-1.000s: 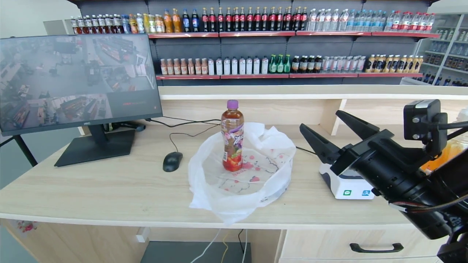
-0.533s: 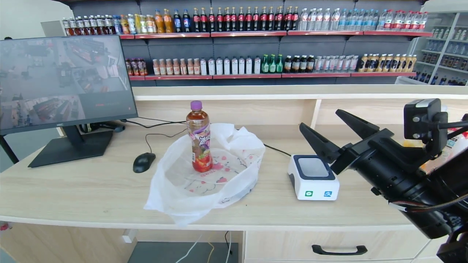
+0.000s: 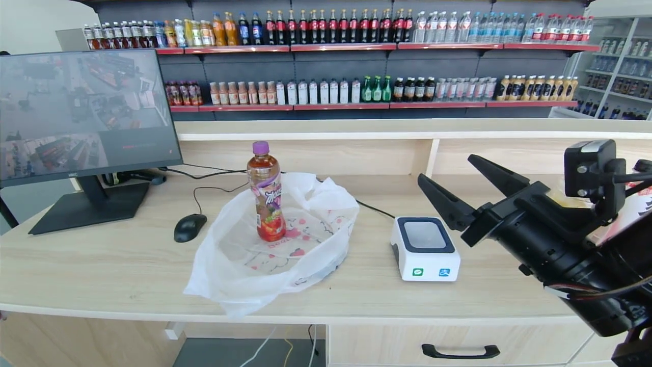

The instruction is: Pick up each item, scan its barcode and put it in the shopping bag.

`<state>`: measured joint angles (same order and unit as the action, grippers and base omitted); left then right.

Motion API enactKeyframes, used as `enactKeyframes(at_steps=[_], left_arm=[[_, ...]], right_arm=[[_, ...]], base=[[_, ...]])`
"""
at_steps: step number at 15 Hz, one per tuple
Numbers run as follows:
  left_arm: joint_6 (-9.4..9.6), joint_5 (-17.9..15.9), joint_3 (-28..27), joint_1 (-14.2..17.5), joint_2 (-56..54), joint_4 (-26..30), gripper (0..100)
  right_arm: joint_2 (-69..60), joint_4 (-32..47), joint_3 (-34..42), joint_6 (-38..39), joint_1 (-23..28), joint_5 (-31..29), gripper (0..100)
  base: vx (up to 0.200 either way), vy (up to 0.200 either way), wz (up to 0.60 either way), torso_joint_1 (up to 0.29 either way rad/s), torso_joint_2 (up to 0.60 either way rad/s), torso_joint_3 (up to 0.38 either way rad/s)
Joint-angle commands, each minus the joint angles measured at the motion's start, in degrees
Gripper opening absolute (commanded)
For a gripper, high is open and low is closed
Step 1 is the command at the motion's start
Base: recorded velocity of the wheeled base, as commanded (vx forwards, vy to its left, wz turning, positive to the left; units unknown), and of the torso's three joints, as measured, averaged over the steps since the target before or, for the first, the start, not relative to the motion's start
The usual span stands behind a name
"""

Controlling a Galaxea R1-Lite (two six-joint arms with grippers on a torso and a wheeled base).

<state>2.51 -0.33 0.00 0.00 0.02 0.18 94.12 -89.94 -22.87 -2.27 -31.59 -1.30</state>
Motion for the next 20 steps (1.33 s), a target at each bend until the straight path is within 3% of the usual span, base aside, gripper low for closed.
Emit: enactKeyframes(at_steps=[1,6,20], left_arm=[[0.04,-0.02,-0.09,0.0,-0.02,-0.01,100],[-0.05,-0.02,0.0,0.0,-0.02,-0.01,100],[-0.23,-0.02,0.0,0.0,-0.02,-0.01,100]], right_arm=[[-0.08,-0.06,0.02,-0.02,0.03,-0.01,100],[-0.17,-0.06,0.11,-0.02,0.03,-0.01,100],[-1.05,-0.06,1.51,-0.02,0.03,-0.01,100]], base=[[0.0,0.0,0.0,0.0,0.0,0.0],[-0.16,0.0,0.0,0.007,0.0,0.001],[0.0,0.0,0.0,0.0,0.0,0.0]])
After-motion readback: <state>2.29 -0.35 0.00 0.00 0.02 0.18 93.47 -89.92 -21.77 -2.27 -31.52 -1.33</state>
